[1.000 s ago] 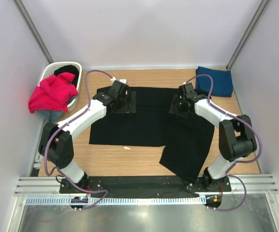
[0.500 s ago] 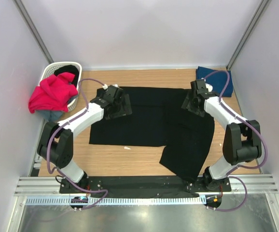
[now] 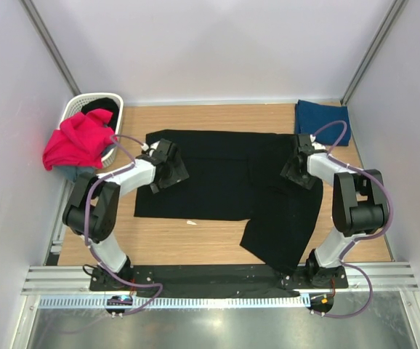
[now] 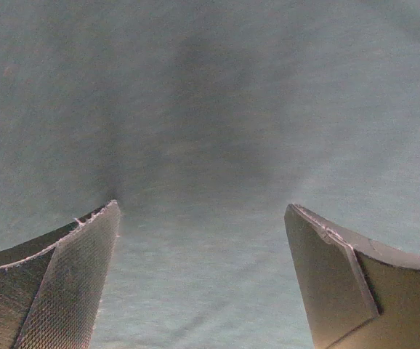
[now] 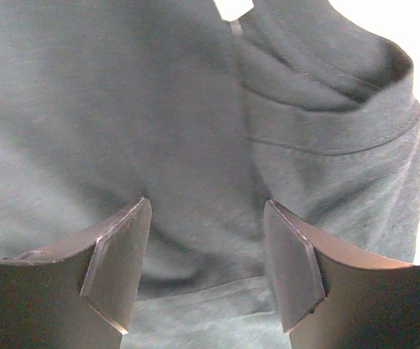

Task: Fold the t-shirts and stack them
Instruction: Fold the tshirt

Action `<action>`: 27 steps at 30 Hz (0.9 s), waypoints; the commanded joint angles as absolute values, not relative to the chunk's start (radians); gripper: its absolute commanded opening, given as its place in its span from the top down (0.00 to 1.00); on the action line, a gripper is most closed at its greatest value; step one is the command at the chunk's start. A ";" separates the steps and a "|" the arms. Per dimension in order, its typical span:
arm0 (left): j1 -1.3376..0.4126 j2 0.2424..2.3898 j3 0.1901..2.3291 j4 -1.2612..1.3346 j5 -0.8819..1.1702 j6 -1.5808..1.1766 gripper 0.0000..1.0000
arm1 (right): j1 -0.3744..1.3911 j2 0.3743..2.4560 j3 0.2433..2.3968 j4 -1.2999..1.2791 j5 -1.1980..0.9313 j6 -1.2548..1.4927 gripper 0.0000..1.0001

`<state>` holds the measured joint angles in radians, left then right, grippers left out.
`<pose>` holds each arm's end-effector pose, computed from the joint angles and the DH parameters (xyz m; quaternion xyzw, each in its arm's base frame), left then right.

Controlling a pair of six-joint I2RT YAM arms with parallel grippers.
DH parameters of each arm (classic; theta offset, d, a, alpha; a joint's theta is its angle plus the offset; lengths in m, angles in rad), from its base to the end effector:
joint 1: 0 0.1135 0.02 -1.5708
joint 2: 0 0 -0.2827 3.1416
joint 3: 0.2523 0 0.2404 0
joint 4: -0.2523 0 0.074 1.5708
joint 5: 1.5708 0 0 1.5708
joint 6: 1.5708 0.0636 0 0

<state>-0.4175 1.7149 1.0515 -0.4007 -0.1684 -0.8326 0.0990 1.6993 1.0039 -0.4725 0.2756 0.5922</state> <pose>0.3218 -0.1311 0.1777 -0.2194 0.9396 -0.0801 0.2502 0.3265 0.0150 0.1664 0.2636 0.9344 -0.0595 0.2321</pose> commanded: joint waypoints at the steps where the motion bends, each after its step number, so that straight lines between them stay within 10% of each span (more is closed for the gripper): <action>1: -0.403 1.717 1.005 -0.385 -0.218 -0.920 0.04 | 0.066 1.687 0.965 -0.433 0.319 0.614 0.31; 27: -0.396 1.390 1.032 -0.671 -0.305 -0.815 0.00 | -0.034 1.274 0.983 -0.719 0.206 0.601 0.17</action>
